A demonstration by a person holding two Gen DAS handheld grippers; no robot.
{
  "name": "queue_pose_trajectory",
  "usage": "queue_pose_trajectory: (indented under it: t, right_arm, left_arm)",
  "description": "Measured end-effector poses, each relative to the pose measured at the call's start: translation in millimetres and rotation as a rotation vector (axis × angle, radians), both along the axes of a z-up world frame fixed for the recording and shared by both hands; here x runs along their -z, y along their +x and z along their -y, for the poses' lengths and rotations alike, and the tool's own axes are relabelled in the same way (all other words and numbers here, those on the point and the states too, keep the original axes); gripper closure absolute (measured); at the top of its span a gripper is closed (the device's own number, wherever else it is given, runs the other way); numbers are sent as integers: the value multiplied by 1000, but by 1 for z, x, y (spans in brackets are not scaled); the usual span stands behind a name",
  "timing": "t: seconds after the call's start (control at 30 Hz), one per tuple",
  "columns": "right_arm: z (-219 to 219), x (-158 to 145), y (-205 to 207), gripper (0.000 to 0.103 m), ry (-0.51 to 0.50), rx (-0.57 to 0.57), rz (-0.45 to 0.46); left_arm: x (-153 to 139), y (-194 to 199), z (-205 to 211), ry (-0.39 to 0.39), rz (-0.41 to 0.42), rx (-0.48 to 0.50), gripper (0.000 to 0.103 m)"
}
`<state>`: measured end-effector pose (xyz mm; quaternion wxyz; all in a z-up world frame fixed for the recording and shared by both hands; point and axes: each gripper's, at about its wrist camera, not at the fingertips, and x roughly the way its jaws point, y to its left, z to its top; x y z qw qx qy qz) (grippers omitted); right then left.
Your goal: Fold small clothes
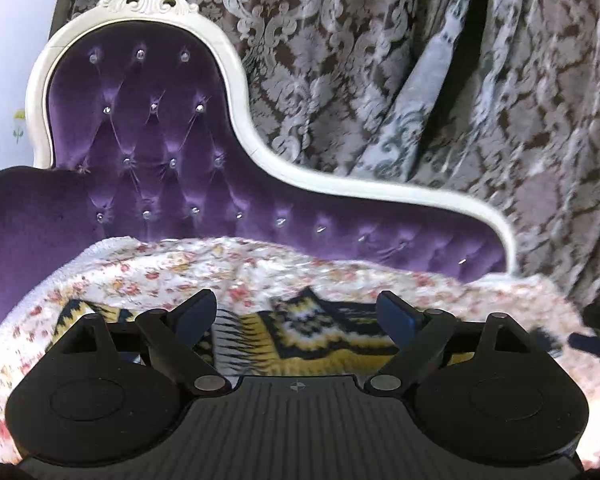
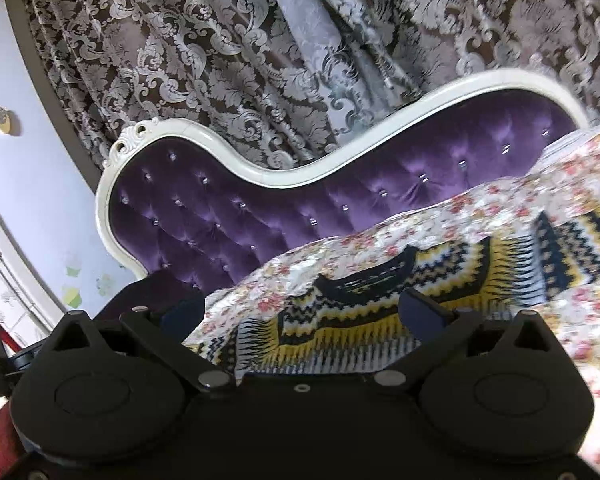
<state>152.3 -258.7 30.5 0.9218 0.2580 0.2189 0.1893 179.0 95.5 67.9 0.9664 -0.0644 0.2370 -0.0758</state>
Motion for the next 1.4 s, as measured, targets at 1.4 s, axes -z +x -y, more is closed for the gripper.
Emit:
queue_pose_trajectory:
  t: [1.4]
  right_arm:
    - [-24,106,60,0,-213,-135,-145]
  left_arm:
    - [143,144,-38,251,-324,-240,23]
